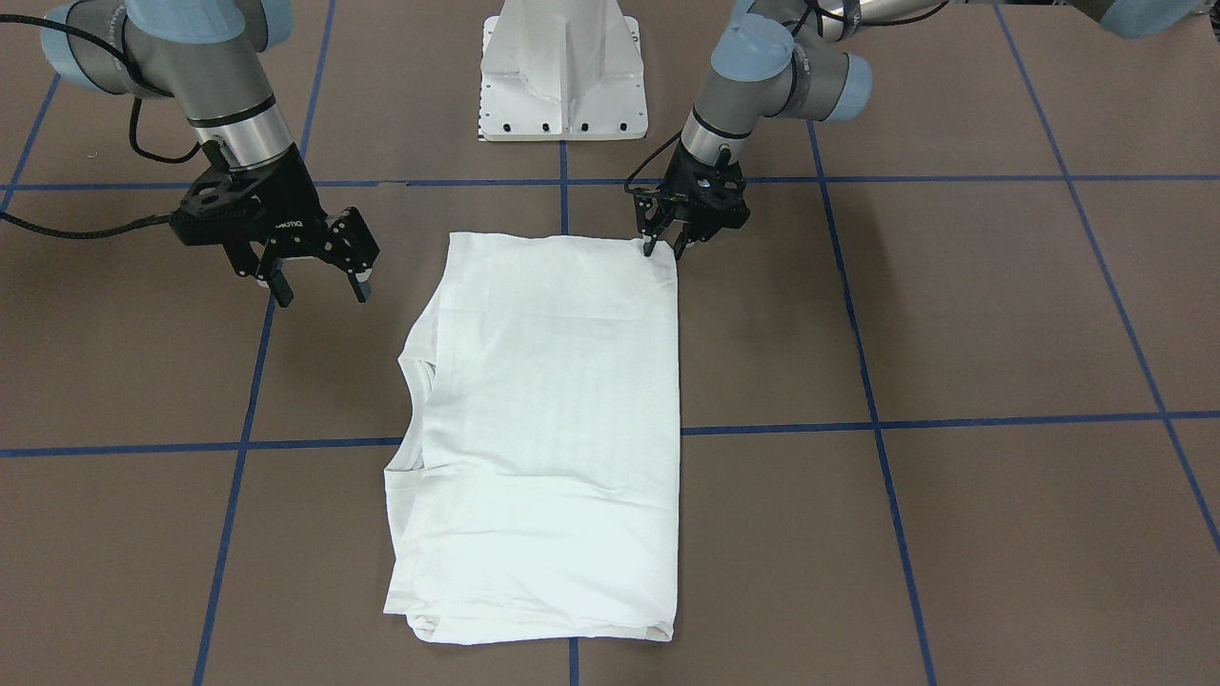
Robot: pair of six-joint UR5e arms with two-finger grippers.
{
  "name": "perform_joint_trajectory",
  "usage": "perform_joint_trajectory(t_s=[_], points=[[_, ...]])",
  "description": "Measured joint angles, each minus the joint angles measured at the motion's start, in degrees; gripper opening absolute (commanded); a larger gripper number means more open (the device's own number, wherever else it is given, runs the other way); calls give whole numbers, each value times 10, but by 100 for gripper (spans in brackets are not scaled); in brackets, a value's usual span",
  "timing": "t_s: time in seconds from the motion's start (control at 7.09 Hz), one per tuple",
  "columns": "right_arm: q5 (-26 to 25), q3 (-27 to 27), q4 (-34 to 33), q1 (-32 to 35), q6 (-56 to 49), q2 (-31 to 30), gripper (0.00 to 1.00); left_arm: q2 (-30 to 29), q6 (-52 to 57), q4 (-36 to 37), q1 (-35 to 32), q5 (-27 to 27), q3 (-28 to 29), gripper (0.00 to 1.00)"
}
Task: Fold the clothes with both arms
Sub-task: 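Lower the left gripper to the near shirt edge while the right moves aside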
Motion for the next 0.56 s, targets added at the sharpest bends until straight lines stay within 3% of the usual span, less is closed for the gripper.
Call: perform_joint_trajectory(t_s=[0.14,0.56], points=[[0,0,0,0,0,0,100,0,-1,0,0,0,0,0],[-4,0,0,-10,16,1,98,-1,-4,0,-1,10,-3,0]])
